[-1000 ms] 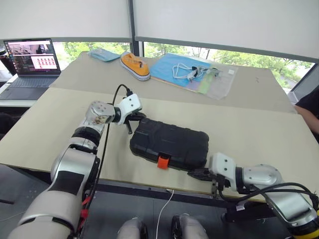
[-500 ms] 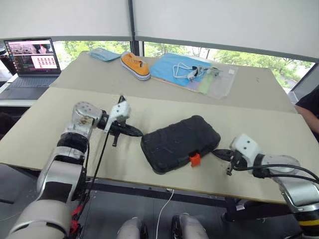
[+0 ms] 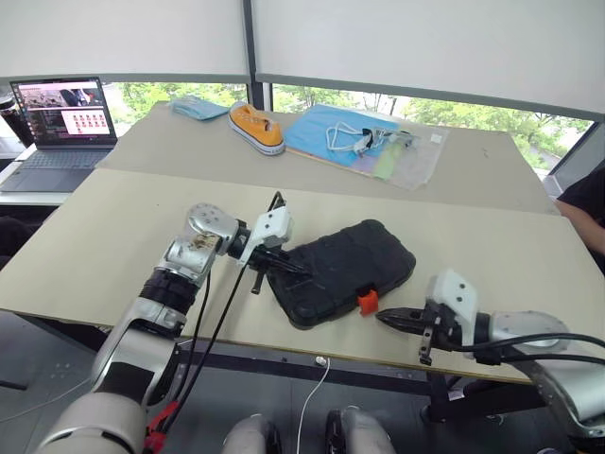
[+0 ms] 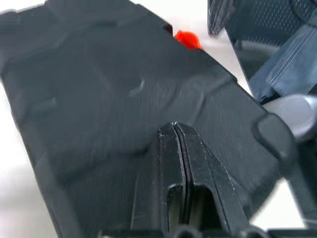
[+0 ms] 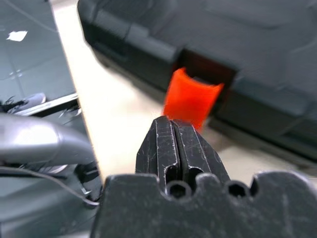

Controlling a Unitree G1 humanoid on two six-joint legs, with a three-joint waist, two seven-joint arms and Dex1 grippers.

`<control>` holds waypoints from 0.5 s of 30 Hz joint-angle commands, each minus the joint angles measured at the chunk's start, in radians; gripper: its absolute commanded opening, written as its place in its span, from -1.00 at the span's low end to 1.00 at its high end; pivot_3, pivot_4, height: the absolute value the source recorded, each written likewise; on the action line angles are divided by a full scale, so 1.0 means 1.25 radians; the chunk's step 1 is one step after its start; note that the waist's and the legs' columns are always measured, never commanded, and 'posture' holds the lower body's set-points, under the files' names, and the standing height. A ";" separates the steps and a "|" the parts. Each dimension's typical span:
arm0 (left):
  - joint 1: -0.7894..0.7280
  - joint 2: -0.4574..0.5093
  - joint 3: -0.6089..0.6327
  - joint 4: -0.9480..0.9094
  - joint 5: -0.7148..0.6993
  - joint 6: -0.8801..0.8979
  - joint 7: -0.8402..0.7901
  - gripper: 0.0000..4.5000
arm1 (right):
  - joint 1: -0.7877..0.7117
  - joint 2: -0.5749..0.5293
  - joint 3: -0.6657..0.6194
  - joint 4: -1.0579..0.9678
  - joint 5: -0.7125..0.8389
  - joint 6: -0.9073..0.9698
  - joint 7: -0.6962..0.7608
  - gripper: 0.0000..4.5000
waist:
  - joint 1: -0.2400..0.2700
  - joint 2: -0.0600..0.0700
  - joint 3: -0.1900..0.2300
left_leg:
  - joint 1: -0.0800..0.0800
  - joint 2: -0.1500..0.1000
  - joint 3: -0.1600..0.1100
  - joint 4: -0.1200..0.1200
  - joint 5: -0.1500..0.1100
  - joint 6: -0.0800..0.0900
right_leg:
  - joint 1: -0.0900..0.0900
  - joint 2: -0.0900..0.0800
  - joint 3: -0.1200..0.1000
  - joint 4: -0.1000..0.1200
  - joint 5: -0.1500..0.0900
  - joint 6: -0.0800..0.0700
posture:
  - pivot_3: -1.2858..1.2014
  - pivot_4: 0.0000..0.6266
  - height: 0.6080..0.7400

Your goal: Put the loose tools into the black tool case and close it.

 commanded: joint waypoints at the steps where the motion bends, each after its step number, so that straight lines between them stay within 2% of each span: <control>1: 0.013 0.003 -0.044 0.017 0.065 -0.075 0.020 -0.98 | -0.033 0.025 0.016 0.014 -0.025 -0.010 -0.031 -1.00 | 0.001 0.000 0.000 | 0.000 0.000 0.000 0.000 0.000 0.000 | 0.000 0.000 0.000 0.000 0.000 0.000 | 0.03 -0.52 0.67; 15: 0.007 -0.015 -0.055 0.034 0.075 -0.112 0.043 -0.98 | -0.096 0.105 0.076 0.101 -0.080 -0.022 -0.064 -1.00 | 0.002 0.001 -0.001 | 0.001 0.000 0.000 0.000 0.000 0.000 | 0.001 0.000 0.000 0.000 0.001 0.000 | 0.03 -0.52 0.67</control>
